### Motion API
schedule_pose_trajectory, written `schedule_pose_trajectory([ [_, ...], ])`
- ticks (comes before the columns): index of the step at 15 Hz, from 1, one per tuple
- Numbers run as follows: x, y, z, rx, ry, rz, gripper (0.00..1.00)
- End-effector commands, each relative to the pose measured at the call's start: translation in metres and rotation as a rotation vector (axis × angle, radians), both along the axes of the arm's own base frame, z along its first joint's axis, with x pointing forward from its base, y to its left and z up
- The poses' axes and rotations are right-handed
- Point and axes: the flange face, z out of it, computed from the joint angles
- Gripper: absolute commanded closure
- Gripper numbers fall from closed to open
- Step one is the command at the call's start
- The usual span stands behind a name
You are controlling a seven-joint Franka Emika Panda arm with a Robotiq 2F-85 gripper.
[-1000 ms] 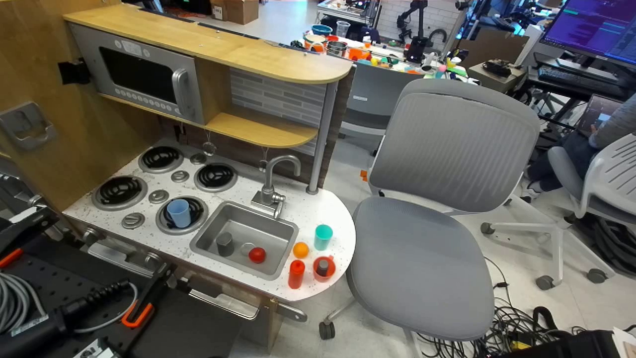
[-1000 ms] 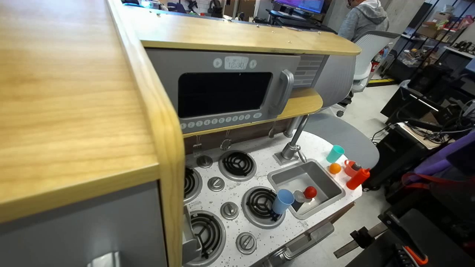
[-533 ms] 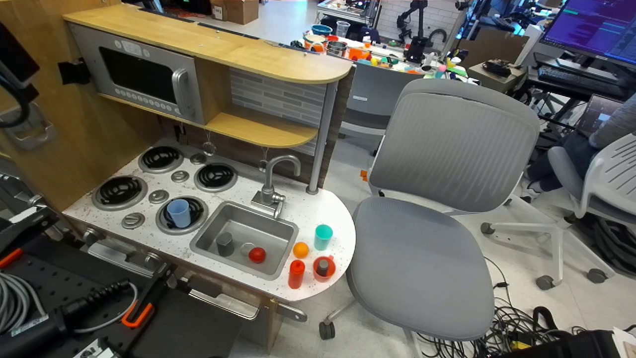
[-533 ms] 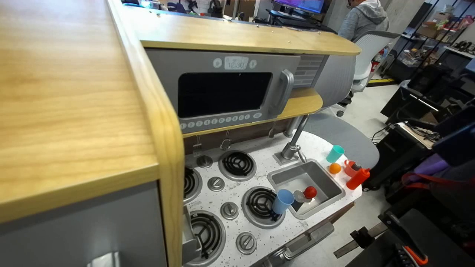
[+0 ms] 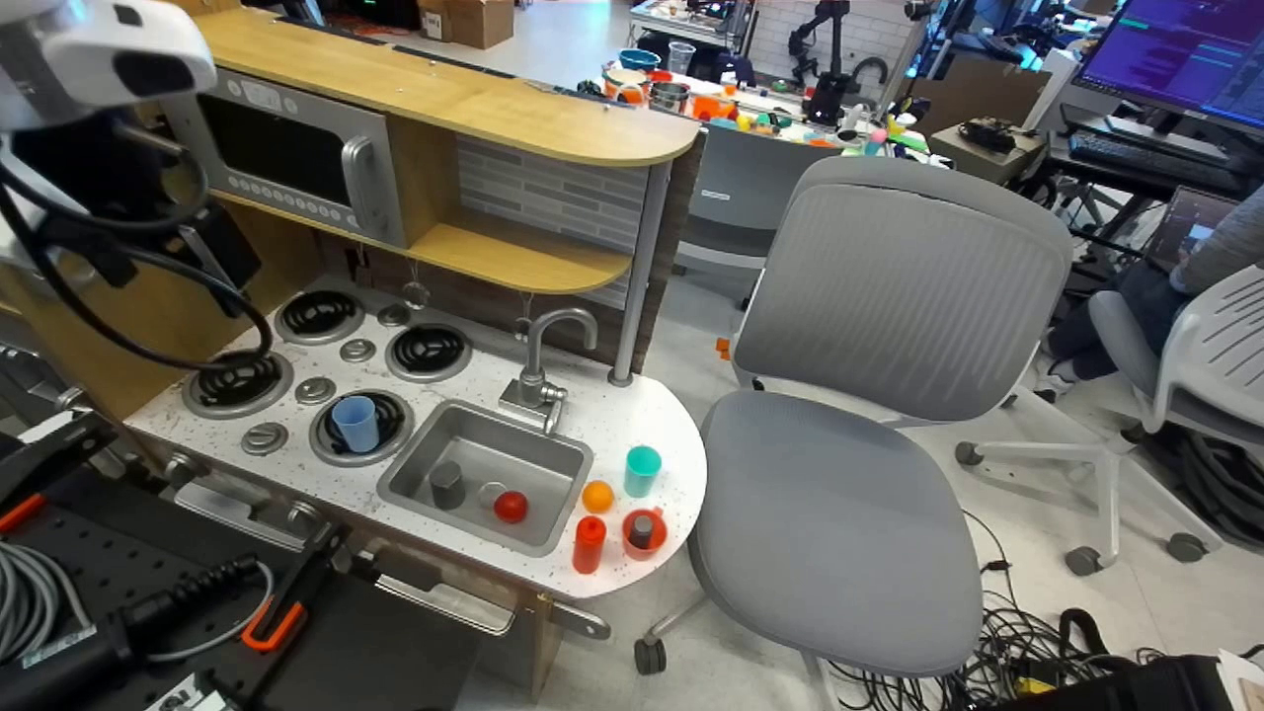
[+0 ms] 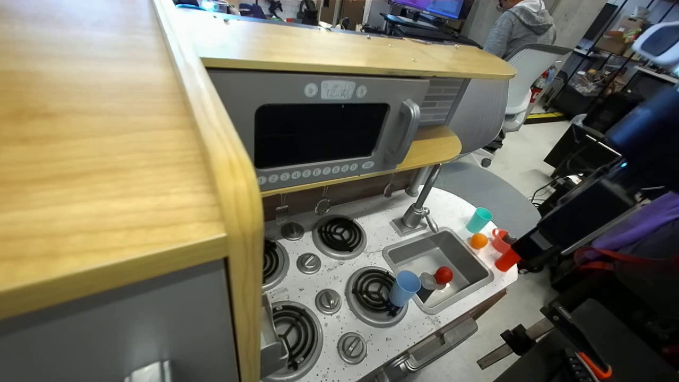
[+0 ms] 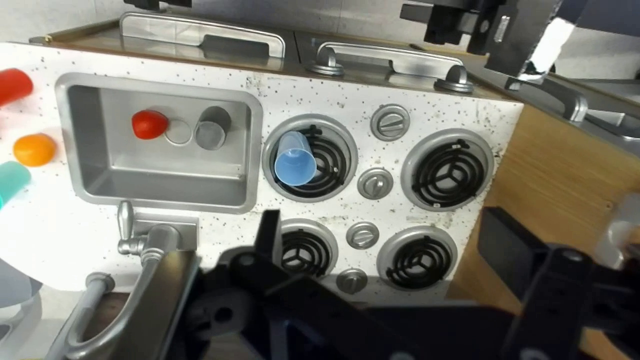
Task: Take the blue cup and put it in the sink
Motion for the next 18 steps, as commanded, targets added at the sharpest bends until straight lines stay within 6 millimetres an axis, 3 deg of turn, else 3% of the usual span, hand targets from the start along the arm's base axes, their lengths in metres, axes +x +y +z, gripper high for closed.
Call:
schedule_pose_trajectory([
  [1, 0.036, -0.006, -0.046, -0.037, 0.051, 0.008, 0.00],
  [5, 0.061, -0.003, -0.080, -0.056, 0.074, 0.024, 0.00],
  [10, 0.082, 0.015, -0.120, -0.073, 0.106, 0.056, 0.00],
  [18, 0.107, 0.028, -0.165, -0.105, 0.159, 0.047, 0.00],
])
